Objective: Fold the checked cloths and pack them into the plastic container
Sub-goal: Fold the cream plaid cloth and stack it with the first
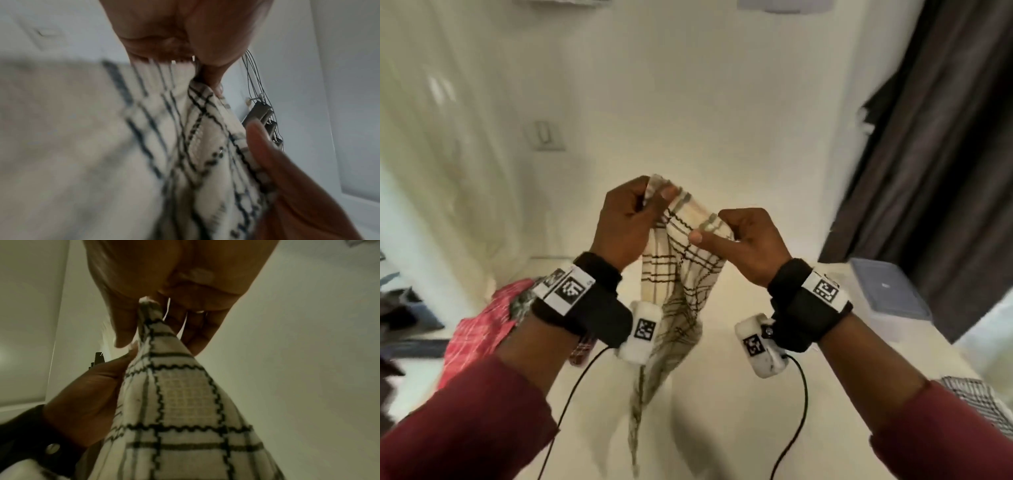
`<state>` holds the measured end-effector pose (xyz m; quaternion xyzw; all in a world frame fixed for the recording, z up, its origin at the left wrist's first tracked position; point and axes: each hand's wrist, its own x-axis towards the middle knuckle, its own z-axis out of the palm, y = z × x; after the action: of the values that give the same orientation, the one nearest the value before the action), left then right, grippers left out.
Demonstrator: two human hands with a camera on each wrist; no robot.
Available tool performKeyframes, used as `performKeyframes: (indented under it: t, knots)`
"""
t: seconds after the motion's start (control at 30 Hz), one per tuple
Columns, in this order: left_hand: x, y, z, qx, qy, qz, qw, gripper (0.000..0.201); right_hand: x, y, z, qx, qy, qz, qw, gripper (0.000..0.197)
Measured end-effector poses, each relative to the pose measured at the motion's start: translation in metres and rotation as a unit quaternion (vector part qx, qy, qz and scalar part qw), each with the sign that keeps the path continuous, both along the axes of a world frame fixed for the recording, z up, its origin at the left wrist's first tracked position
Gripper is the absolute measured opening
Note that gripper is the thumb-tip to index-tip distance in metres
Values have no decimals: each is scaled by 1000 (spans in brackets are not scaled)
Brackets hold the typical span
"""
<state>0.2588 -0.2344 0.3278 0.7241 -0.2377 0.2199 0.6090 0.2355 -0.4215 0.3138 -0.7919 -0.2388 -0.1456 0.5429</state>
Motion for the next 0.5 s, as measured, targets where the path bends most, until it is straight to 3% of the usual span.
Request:
performKeyframes:
  t: [0.07, 0.27, 0.37, 0.43, 0.5]
  knots:
    - [11, -17, 13, 6, -14, -10, 1000, 19, -3, -31, 11, -44, 26, 20, 999, 66]
    - [46, -33, 20, -34, 23, 24, 999, 14, -9, -104, 17, -80, 60, 20, 995, 42]
    - [32, -53, 25, 40, 55, -73, 995, 26, -2, -118, 18, -30, 68, -8, 997, 30]
    - [14, -77, 31, 111, 62, -156, 980, 18, 3, -114, 23, -21, 62, -8, 998, 45]
    - [1, -95, 40, 159, 65, -220, 960, 19, 6, -102, 25, -6, 53, 32, 998, 38]
